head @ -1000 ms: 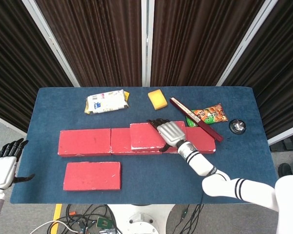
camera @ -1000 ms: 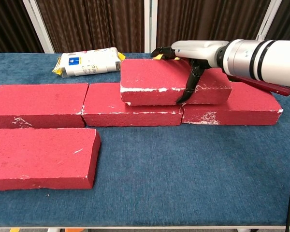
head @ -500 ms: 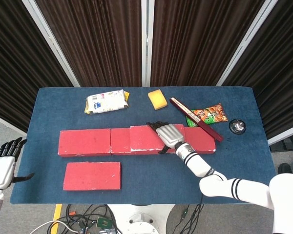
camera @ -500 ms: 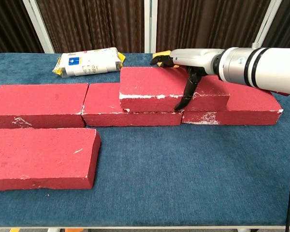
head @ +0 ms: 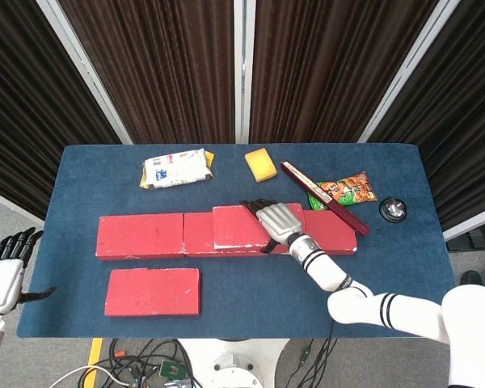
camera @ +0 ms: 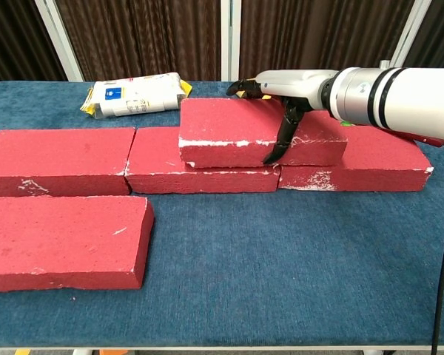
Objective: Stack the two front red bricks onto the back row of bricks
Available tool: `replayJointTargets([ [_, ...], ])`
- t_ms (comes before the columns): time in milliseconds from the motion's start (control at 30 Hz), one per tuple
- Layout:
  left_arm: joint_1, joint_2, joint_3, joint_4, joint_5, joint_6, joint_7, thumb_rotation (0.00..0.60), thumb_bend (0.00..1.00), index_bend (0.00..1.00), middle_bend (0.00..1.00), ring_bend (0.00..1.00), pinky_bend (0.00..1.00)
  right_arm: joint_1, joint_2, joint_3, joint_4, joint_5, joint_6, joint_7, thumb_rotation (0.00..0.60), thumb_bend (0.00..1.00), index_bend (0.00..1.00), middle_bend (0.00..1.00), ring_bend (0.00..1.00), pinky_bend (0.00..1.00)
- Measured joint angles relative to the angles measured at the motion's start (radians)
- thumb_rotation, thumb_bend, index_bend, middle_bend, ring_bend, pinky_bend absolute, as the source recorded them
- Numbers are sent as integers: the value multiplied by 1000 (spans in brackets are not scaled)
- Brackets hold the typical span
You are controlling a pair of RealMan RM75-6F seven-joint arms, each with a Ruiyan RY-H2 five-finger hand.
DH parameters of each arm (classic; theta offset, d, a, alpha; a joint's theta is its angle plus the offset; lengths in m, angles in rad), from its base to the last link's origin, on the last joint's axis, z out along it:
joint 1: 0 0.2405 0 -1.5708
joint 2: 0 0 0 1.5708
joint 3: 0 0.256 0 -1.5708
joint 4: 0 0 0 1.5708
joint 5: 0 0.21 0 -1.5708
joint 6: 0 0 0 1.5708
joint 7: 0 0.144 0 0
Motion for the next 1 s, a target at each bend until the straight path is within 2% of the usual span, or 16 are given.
replayJointTargets([
  [1000, -5, -9, 3, 41, -7, -31, -59, 600, 0, 67, 0, 0, 3, 36, -21, -26, -4, 106, 32, -50, 600, 38, 0, 186, 99, 262],
])
